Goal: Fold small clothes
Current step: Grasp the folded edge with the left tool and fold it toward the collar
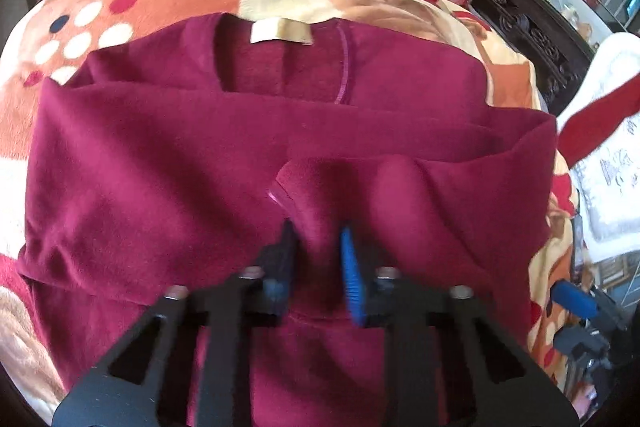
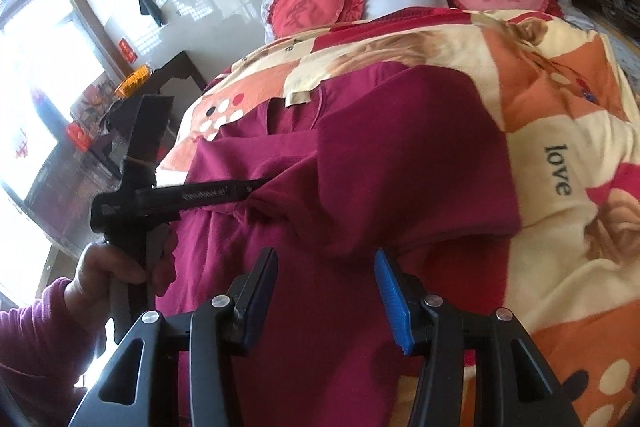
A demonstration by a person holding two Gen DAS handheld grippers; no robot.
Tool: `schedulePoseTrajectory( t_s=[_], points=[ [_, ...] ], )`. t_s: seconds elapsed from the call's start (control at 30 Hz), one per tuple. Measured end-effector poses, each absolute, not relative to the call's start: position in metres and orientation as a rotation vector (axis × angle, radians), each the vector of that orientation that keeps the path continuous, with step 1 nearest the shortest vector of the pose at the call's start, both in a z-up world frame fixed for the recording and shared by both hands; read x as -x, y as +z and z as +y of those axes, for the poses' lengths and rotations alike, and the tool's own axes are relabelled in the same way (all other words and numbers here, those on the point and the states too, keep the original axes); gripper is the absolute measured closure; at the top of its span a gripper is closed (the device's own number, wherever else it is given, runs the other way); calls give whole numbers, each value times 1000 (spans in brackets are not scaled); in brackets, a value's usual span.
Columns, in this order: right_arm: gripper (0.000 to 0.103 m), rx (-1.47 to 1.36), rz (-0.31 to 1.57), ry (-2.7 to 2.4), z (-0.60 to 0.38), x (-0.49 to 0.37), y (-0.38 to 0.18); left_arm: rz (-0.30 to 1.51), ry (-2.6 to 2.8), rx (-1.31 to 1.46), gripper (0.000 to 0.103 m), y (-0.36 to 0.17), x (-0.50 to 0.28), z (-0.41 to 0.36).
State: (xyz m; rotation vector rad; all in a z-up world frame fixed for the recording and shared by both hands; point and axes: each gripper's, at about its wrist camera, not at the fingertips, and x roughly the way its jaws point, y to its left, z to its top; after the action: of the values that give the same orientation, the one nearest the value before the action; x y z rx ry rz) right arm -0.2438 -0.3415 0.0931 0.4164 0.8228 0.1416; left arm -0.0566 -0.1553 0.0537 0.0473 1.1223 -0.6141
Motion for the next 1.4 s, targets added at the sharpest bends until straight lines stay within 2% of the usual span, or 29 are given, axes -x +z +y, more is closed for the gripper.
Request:
schedulePoseTrajectory(
  t_s=[0.27,0.37,0.47,0.53,0.77,0.87,1.07,1.13,1.17,1.2,1.23,1.27,1.4],
  points=[
    [55,-463,780,87,-364,256,99,952,-602,30,90,126,43,-102],
    [54,-476,779,50,-373,257,97,929,-558,57,91,137,31,-80],
    [48,-515,789,8,-383,255,92,916,-504,77,91,142,22,-57],
    [44,-534,800,-10,-388,253,88,916,-478,83,91,143,20,-46],
    [42,-541,825,-44,-400,232,85,957,-420,61,90,122,16,-27],
    [38,-533,839,-53,-404,207,85,992,-386,64,90,105,12,-21],
    [37,-555,909,-45,-414,155,67,1030,-325,67,90,82,2,-13],
    [44,-603,917,-14,-419,143,60,1048,-315,79,90,75,-3,-11],
    [70,-619,916,-2,-421,140,59,1057,-314,79,90,72,-3,-11],
    [82,-611,913,4,-421,138,61,1063,-313,75,90,69,-4,-12],
    [83,-572,904,-4,-418,139,66,1068,-317,69,90,66,-4,-14],
    [89,-522,884,-9,-413,140,73,1071,-324,64,90,65,-4,-16],
    [92,-294,832,-91,-392,153,97,1080,-345,61,88,59,-5,-27]
  ],
)
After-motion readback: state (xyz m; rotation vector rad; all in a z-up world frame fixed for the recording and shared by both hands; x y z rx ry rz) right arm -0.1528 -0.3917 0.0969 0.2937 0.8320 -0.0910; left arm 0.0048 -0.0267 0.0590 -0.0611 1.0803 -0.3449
